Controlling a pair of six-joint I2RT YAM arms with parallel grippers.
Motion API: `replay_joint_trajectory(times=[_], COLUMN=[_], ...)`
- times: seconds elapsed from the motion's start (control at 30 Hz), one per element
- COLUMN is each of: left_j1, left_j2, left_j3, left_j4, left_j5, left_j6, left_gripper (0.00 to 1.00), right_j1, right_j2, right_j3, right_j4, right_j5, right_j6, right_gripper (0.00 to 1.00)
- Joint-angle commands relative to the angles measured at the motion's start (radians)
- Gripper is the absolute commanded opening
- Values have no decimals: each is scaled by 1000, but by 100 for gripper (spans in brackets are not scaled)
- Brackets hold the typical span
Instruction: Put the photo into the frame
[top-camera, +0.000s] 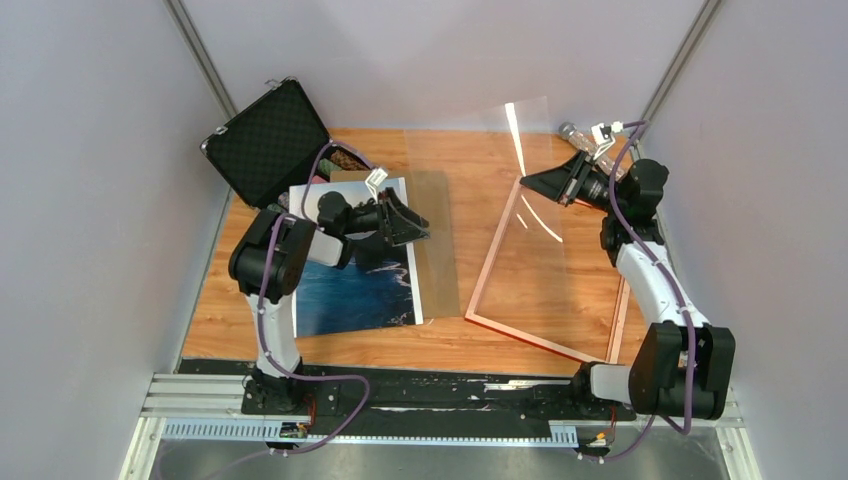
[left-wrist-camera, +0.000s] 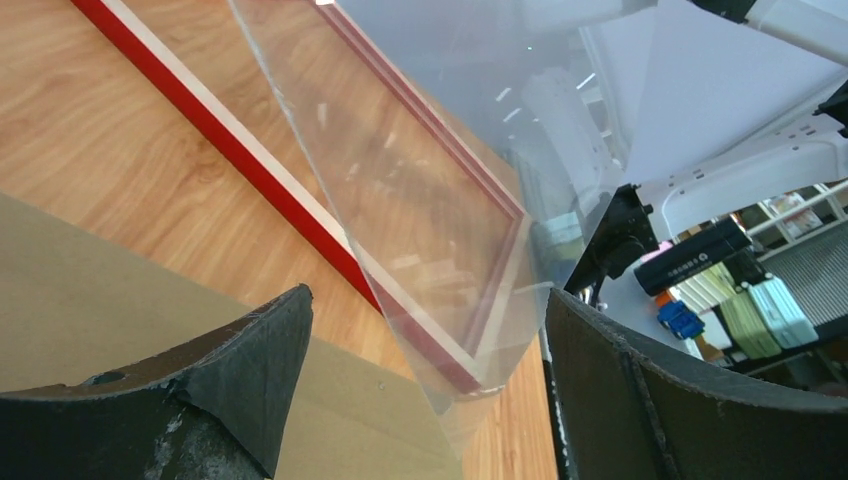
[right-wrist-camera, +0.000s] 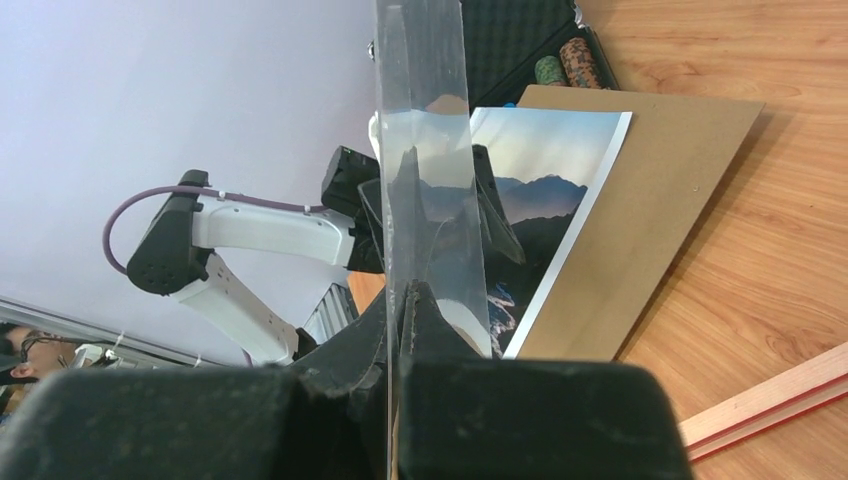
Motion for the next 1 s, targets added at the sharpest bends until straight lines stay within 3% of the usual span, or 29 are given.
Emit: replay_joint_trajectory(times=[0.0, 0.37, 0.5, 0.67, 0.97], left_j1=[-57, -95, -96, -98, -97], left_j2=[30, 43, 33, 21, -8], left_j3=[41, 88, 105, 101, 102], left_j4=[91, 128, 127, 128, 129], left_j5=[-9, -7, 8, 28, 64], left_j6=[26, -42, -72, -93, -136], left_gripper=[93, 67, 53, 26, 0], right_j1=[-13, -40, -51, -63, -86], right_j2=[-40, -67, -73, -76, -86], right_j3=[-2, -57, -71, -77, -101], right_j4=[74, 51, 48, 27, 18], right_j5=[-10, 7, 18, 37, 53], right_j6=[42, 1, -12, -37, -82], right_gripper=[0, 0, 0, 0, 0])
